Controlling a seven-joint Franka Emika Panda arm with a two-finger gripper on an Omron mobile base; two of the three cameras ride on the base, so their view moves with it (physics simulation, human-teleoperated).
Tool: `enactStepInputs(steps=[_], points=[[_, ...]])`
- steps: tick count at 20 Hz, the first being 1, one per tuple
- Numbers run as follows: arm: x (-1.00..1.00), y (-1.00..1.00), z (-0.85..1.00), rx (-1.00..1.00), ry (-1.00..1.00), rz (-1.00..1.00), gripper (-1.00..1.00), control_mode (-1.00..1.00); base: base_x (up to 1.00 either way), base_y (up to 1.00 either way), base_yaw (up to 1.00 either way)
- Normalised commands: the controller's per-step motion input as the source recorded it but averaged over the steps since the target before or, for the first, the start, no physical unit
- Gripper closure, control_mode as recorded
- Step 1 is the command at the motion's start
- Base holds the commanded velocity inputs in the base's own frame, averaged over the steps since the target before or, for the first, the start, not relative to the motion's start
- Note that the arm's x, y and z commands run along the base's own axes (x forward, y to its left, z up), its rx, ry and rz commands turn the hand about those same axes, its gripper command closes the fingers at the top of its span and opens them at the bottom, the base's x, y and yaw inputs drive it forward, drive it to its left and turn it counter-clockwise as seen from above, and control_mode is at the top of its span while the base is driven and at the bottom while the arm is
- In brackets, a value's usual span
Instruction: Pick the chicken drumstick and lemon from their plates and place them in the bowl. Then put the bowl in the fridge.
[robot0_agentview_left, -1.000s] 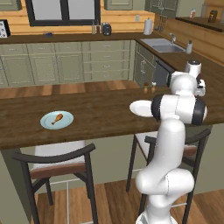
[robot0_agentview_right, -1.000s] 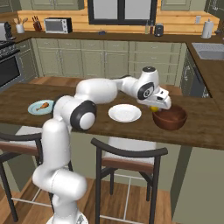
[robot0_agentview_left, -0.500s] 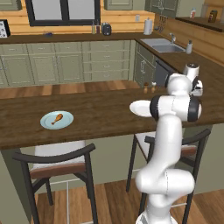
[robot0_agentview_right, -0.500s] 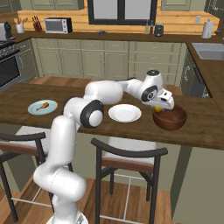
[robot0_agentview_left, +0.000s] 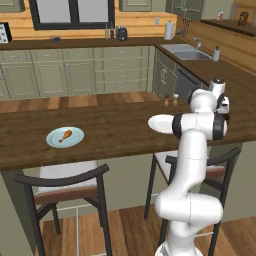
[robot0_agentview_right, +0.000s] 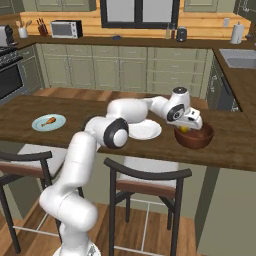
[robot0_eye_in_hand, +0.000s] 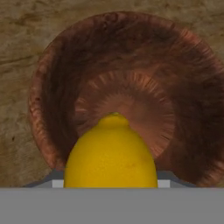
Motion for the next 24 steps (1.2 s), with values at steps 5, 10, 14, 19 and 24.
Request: enactStepInputs(steps=[5,10,14,19,24], points=[[0.00,-0.03,-0.42,0.00,0.00,0.00,-1.00,-1.00,0.00,0.00,0.00],[0.00,0.00,-0.07,0.00,0.00,0.00,-1.00,-1.00,0.00,0.00,0.00],[0.00,0.00,0.00,0.00,-0.05,0.00,-1.00,-1.00,0.00,0.00,0.00],[-0.20,0.18,0.22,-0.06,-0.18,0.00,-1.00,-1.00,0.00,0.00,0.00],[-0.60,0.63,0.16,-0.05,-0.15,0.00,-1.00,-1.00,0.00,0.00,0.00]])
